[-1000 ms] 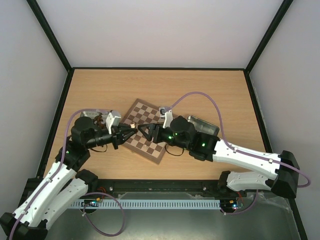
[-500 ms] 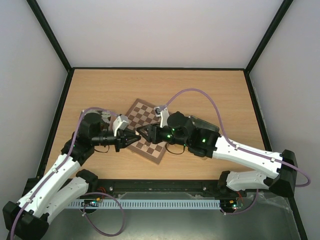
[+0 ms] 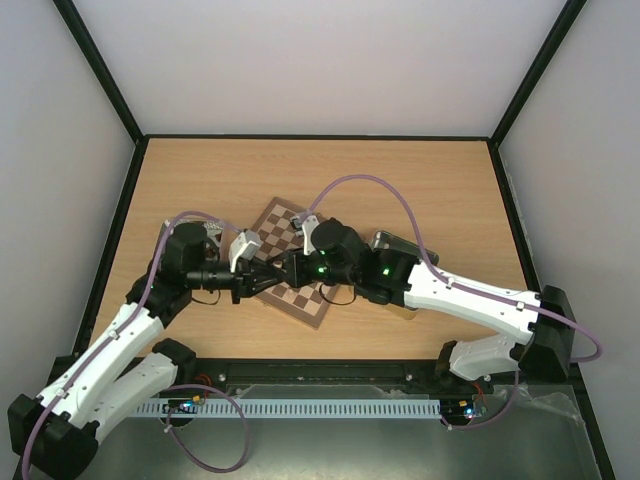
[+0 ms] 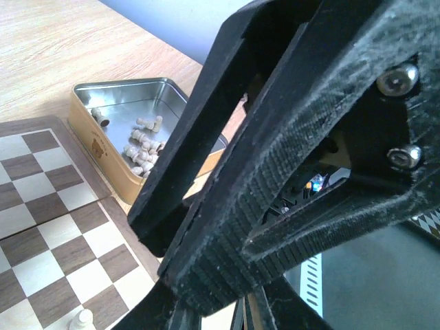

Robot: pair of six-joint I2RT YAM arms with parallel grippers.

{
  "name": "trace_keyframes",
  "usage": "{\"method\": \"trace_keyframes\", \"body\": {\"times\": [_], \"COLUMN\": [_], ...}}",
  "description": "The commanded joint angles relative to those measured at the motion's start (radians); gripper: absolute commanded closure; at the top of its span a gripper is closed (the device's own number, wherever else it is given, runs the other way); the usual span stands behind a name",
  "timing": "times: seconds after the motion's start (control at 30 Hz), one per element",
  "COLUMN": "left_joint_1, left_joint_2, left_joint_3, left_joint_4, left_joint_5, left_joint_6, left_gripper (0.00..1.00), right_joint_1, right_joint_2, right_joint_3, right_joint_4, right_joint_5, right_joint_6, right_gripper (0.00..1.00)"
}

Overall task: Set up the chess pieces on the board
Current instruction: Place the chess piece on the chessboard.

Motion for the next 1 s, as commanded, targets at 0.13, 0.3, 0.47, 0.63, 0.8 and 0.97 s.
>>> {"method": "trace_keyframes", "body": {"times": [0.13, 0.3, 0.47, 0.63, 0.8, 0.97], "left_joint_1": [-0.004, -0.004, -0.009, -0.018, -0.037, -0.050], "left_joint_2": [-0.046, -0.115, -0.239, -0.271, -0.207, -0.148], "left_joint_3": [0.033, -0.015, -0.163, -0.247, -0.275, -0.275], "left_joint_4": [0.029, 0.171, 0.526, 0.790, 1.022, 1.148], "left_joint_5": [0.003, -0.106, -0.230, -0.400, -0.436, -0.473], "left_joint_6": [-0.028, -0.213, -0.563, -0.824, -0.992, -1.086], "left_gripper": [0.76, 0.27, 0.17, 0.15, 0.14, 0.12], "right_joint_1": [0.000, -0.004, -0.028, -0.048, -0.055, -0.057], "right_joint_2": [-0.026, -0.107, -0.140, -0.116, -0.087, -0.064], "right_joint_3": [-0.005, -0.083, -0.105, -0.102, -0.107, -0.123], "right_joint_4": [0.012, 0.226, 0.385, 0.511, 0.591, 0.641], "right_joint_5": [0.048, 0.193, 0.337, 0.322, 0.265, 0.196], "right_joint_6": [0.042, 0.183, 0.492, 0.684, 0.739, 0.743], "right_gripper": [0.94, 0.94, 0.93, 0.93, 0.93, 0.93]}}
